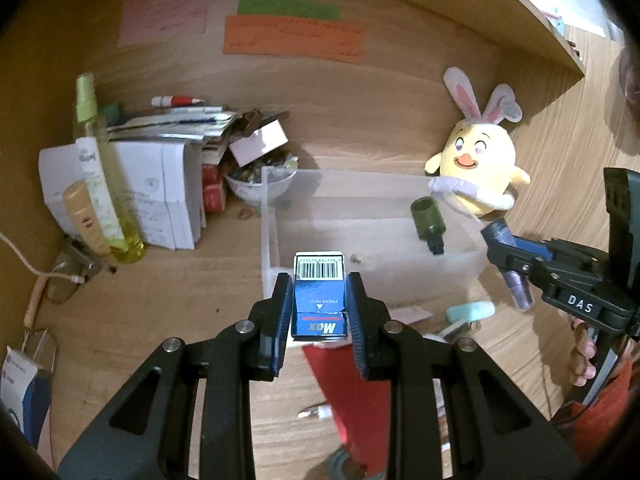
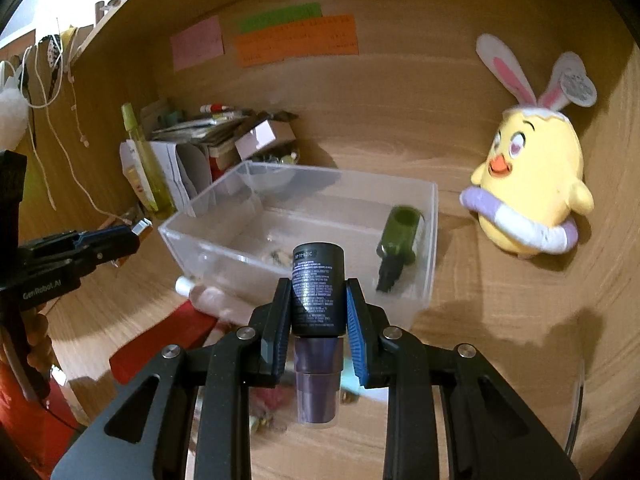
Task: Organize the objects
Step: 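Lower the purple tube and blue Max box into the bin and release both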
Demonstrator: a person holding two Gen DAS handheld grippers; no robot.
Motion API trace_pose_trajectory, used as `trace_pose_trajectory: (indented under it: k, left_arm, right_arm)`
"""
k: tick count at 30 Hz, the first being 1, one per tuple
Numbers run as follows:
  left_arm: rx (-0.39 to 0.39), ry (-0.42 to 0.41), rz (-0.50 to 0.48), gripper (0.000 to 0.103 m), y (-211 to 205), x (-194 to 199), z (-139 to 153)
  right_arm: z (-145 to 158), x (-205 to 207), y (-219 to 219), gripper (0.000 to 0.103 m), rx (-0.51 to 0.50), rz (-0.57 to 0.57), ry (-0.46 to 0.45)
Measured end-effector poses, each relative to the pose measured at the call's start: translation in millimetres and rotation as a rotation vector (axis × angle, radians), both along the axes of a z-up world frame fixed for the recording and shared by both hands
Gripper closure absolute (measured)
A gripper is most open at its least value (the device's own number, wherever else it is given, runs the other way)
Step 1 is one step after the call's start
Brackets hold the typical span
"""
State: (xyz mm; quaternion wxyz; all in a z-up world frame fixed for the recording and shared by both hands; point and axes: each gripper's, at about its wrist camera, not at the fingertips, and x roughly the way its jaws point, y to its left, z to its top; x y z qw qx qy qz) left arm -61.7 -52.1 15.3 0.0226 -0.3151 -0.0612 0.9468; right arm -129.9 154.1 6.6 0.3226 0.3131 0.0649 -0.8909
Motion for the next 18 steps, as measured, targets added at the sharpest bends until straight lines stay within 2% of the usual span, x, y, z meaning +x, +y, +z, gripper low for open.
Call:
trace_pose_trajectory:
  k: [7,18]
  left_arm:
    - [0.002,0.004,-0.017,0.076,3,-22,10]
    - [0.009,-0.029,-0.056,0.076,5,-61,12]
  right_arm:
    - [13,-21,-10,0.08,-0.018,0.02,0.021]
    - [15,-62,-28,0.08,0.033,0.008,0.012]
